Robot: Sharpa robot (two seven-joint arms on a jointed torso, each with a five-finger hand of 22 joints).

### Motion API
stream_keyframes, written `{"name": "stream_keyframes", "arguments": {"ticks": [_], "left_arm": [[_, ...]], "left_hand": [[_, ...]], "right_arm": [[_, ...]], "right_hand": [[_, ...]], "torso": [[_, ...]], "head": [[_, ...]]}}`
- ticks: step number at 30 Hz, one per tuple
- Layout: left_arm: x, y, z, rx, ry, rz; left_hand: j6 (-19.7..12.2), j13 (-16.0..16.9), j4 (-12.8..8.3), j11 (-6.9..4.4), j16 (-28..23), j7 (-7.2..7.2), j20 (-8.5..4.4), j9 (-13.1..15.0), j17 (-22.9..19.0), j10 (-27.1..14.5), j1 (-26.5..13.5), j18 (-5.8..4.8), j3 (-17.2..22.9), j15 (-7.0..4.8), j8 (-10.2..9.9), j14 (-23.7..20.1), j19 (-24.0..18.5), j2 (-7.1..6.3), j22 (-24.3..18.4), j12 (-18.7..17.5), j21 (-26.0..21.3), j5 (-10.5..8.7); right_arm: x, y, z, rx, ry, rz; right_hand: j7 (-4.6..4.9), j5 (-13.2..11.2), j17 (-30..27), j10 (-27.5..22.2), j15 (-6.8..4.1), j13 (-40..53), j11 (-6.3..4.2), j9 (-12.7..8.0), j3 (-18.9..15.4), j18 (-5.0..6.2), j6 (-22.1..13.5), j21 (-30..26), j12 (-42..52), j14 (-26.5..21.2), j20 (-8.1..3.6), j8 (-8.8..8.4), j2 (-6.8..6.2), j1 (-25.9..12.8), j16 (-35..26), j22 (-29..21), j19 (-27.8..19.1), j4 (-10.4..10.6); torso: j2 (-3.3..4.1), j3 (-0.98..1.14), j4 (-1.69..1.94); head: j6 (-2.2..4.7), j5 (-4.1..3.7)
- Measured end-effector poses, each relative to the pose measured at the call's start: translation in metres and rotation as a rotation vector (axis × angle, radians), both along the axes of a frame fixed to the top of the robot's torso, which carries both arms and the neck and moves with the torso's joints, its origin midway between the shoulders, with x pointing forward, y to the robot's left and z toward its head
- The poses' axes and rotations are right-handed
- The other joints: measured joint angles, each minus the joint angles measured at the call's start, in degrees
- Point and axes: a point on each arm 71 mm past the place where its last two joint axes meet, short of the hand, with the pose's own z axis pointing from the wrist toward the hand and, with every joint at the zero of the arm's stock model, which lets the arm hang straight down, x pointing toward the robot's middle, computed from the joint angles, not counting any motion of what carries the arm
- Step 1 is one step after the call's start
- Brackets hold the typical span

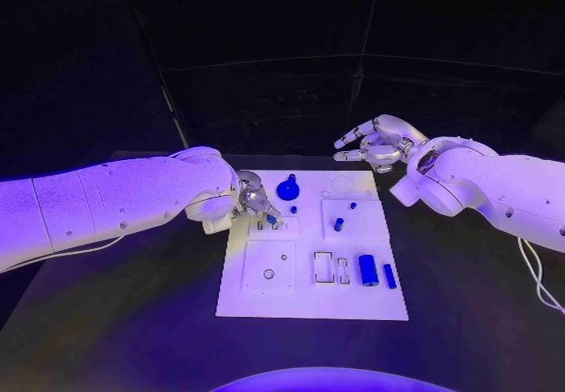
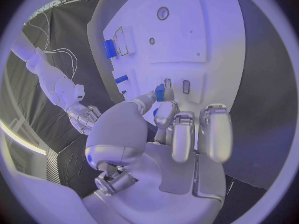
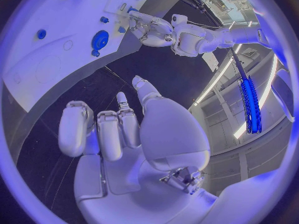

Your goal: Assemble the parts on the task board

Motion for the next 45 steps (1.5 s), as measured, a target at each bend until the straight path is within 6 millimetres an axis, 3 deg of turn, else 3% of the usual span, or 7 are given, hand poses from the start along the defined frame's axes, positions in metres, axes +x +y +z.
{"name": "stream_keyframes", "arguments": {"ticks": [16, 24, 45], "left_arm": [[-0.009, 0.000, -0.017, -0.026, -0.093, 0.030], [-0.008, -0.003, -0.019, -0.008, -0.150, 0.005], [-0.006, -0.009, -0.020, 0.034, -0.174, -0.039]], "left_hand": [[-0.21, -0.08, -0.15, 0.01, 0.00, -0.16, 0.00, 0.41, 0.00, -0.01, -0.62, 0.00, 1.42, -0.21, 0.22, -0.21, 0.00, -0.62, 0.00, 0.00, 0.00, 0.00], [-0.34, -0.23, -0.58, 0.01, 0.00, -0.08, 0.00, 0.54, 0.00, -0.01, -1.01, 0.00, 1.97, -0.21, 0.45, -0.21, 0.00, -1.01, 0.00, 0.00, 0.00, 0.00], [-0.39, -0.28, -0.88, 0.02, 0.00, -0.01, 0.01, 0.67, 0.00, -0.02, -1.01, 0.00, 2.60, -0.20, 0.44, -0.21, 0.00, -0.99, 0.00, -0.22, 0.00, -0.22]], "right_arm": [[0.001, -0.001, -0.001, -0.013, -0.001, 0.001], [0.002, -0.001, -0.001, -0.019, -0.002, 0.002], [0.003, 0.001, -0.001, -0.026, -0.004, 0.008]], "right_hand": [[0.00, 0.00, -0.01, 0.00, 0.00, 0.00, 0.00, 0.01, 0.00, 0.00, 0.00, 0.00, 0.00, 0.00, 0.00, 0.00, 0.22, -0.23, 0.00, -0.06, 0.00, 0.00], [0.00, 0.00, -0.01, 0.00, 0.00, 0.00, 0.00, 0.01, -0.22, 0.00, 0.00, 0.00, 0.00, 0.00, 0.00, 0.00, 0.22, -0.23, 0.00, -0.06, 0.00, 0.22], [0.00, 0.00, -0.02, 0.00, 0.00, 0.00, 0.00, -0.04, -0.22, 0.00, 0.00, 0.00, 0.00, 0.00, 0.00, 0.00, 0.22, -0.23, 0.00, -0.05, 0.00, 0.22]], "torso": [[0.01, 0.05, 0.12], [0.07, 0.06, -0.02], [0.05, 0.08, 0.02]], "head": [[-0.36, 0.07], [-0.54, -0.05], [-1.02, -0.18]]}}
